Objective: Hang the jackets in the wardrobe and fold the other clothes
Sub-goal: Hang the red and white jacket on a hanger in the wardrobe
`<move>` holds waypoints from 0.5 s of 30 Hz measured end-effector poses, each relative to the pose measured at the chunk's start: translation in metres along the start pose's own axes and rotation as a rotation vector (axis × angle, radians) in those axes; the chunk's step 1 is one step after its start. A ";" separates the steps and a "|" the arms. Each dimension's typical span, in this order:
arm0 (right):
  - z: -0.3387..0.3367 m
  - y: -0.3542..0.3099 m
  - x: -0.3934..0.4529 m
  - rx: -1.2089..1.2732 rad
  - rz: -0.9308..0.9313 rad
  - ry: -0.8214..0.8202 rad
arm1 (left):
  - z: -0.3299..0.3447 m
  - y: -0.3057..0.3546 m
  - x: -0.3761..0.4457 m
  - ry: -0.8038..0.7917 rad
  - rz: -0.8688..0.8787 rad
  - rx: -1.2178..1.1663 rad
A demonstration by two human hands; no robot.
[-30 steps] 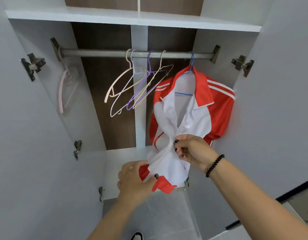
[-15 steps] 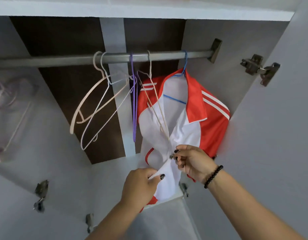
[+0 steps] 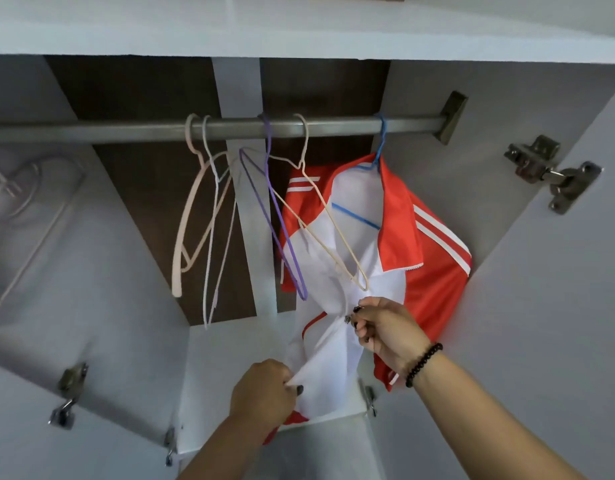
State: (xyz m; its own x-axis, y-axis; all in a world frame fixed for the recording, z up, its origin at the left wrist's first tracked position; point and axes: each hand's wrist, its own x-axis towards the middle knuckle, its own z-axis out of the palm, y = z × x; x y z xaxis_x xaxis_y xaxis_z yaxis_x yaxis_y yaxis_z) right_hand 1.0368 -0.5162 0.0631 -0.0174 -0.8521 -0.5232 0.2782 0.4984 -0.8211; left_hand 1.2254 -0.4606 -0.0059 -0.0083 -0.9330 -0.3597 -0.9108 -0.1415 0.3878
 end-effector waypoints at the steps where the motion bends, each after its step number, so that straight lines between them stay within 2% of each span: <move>1: -0.003 0.002 -0.003 -0.016 -0.003 -0.004 | -0.002 0.007 -0.003 -0.055 -0.007 0.020; 3: -0.013 0.005 -0.009 -0.044 -0.016 -0.002 | -0.015 0.025 -0.004 -0.124 0.038 0.014; 5: -0.027 0.008 -0.014 -0.081 -0.019 0.011 | -0.037 0.047 -0.003 -0.077 0.122 -0.069; 9: -0.054 0.018 -0.027 -0.102 0.036 0.014 | -0.071 0.104 0.006 0.309 0.390 -0.186; 11: -0.066 0.025 -0.035 -0.130 0.064 0.008 | -0.077 0.133 0.016 0.390 0.560 -0.188; 13: -0.076 0.031 -0.041 -0.166 0.083 0.003 | -0.077 0.155 0.035 0.373 0.676 -0.052; 15: -0.085 0.036 -0.046 -0.186 0.094 0.002 | -0.077 0.169 0.058 0.341 0.705 0.219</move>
State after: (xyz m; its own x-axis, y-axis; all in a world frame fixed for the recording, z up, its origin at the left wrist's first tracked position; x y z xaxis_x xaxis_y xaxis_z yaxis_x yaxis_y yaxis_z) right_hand 0.9663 -0.4456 0.0382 -0.0021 -0.8003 -0.5996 0.0968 0.5967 -0.7966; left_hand 1.1025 -0.5636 0.1039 -0.5161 -0.8331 0.1991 -0.7990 0.5520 0.2387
